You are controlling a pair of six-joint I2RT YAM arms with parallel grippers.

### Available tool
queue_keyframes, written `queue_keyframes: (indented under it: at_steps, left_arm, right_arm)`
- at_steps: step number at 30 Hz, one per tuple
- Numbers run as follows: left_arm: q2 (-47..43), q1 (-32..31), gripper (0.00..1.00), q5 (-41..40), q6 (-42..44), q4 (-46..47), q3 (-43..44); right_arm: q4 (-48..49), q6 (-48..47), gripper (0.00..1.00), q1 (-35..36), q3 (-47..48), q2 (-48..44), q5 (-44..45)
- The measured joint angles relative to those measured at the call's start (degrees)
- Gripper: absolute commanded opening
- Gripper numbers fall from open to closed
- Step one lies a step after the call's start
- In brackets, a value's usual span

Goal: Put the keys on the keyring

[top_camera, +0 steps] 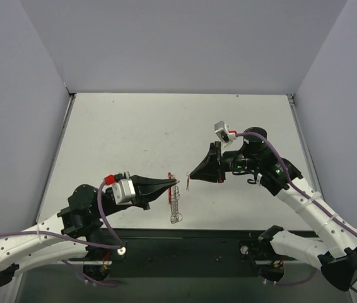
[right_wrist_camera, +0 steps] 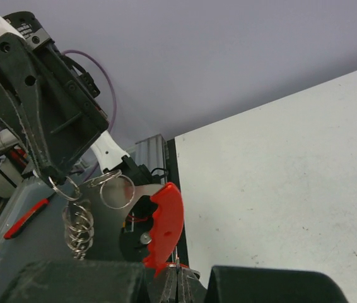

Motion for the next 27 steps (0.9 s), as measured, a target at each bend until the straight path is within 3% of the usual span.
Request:
queue_keyframes:
  at_steps: [14, 20, 27]
  left_arm:
    - [4.48, 0.94, 0.00, -3.65, -2.19, -0.76, -1.18]
    - [6.93, 6.34, 0.00, -1.64, -5.81, -0.46, -4.28]
    - [7.96, 12.72, 0.00, -0.46, -10.23, 4.04, -14.03]
  right_arm:
    - [-0.02, -2.43, 0.00, 0.00, -1.55, 0.39, -2.82]
    - [-0.09, -2.56, 0.00, -0.37, -2.89, 0.59, -2.58]
    - [-0.09, -2.58, 0.00, -1.49, -3.89, 0.61, -1.49]
